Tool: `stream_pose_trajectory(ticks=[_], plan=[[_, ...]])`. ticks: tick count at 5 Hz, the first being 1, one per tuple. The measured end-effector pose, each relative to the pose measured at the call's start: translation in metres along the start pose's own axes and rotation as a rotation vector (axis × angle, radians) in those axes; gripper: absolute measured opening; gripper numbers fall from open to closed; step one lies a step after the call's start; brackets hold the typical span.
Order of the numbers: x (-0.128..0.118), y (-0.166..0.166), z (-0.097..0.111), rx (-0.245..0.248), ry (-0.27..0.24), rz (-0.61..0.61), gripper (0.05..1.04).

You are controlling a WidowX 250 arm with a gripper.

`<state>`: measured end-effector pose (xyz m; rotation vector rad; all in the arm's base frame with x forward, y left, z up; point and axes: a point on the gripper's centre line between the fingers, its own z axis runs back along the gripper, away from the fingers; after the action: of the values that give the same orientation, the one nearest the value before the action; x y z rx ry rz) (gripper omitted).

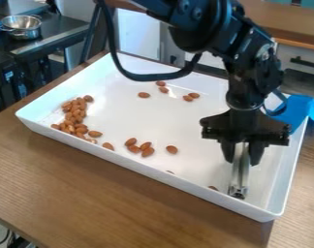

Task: Sweep into pile

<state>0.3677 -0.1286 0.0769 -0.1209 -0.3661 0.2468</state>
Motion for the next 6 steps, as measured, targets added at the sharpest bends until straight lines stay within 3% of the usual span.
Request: stream_pose_trajectory(ticks=[3, 5, 6], plan=[[0.005, 0.027, -0.015, 0.031, -0.026, 0.024, 0.374], [0.018, 0.071, -0.014, 0.056, 0.015, 0.010, 0.374], [0.022, 0.091, -0.012, 0.063, 0.010, 0.006, 0.374]])
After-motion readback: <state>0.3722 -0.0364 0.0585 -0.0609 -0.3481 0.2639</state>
